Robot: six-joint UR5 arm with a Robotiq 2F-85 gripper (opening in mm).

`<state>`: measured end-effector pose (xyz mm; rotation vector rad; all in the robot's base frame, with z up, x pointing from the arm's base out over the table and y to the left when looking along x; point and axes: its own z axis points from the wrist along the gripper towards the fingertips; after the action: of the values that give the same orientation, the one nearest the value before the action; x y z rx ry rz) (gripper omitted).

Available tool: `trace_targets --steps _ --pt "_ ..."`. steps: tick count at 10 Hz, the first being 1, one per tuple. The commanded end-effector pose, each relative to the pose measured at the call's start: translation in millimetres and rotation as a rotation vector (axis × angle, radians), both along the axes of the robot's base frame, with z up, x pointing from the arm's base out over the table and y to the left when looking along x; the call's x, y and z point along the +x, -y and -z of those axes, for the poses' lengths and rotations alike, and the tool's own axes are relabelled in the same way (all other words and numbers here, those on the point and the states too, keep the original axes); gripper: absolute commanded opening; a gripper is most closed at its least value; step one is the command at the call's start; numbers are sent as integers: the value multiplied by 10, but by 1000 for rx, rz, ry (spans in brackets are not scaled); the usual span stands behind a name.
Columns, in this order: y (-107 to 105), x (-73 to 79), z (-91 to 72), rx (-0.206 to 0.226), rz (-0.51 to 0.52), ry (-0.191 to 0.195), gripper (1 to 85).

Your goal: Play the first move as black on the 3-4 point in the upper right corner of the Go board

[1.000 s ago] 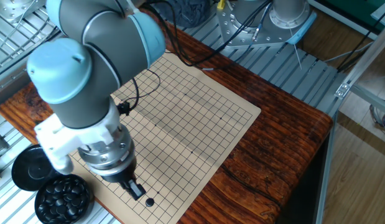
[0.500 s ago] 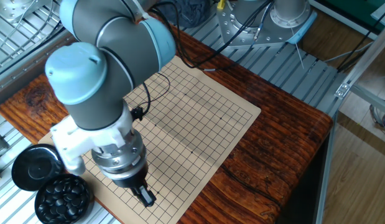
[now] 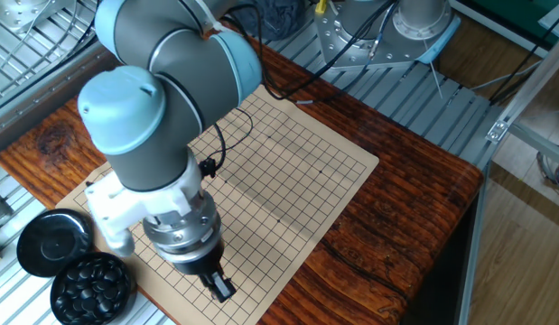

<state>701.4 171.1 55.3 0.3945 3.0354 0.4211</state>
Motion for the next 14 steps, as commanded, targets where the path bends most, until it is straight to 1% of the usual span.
trace_targets --steps 1,2,3,5,6,9,10,12,14 --pt "-122 -73 40 39 -9 -5 13" --pt "-161 -76 44 50 -6 -4 13" --pt "-174 -70 55 52 -2 -1 13" --pt "-229 -15 64 78 26 21 13" --pt "-214 24 77 72 40 33 13" --pt "-208 71 97 80 60 46 13" --pt "-196 62 120 81 56 48 13" --pt "-165 -47 193 78 40 25 13" --pt "-144 -151 249 64 32 7 13"
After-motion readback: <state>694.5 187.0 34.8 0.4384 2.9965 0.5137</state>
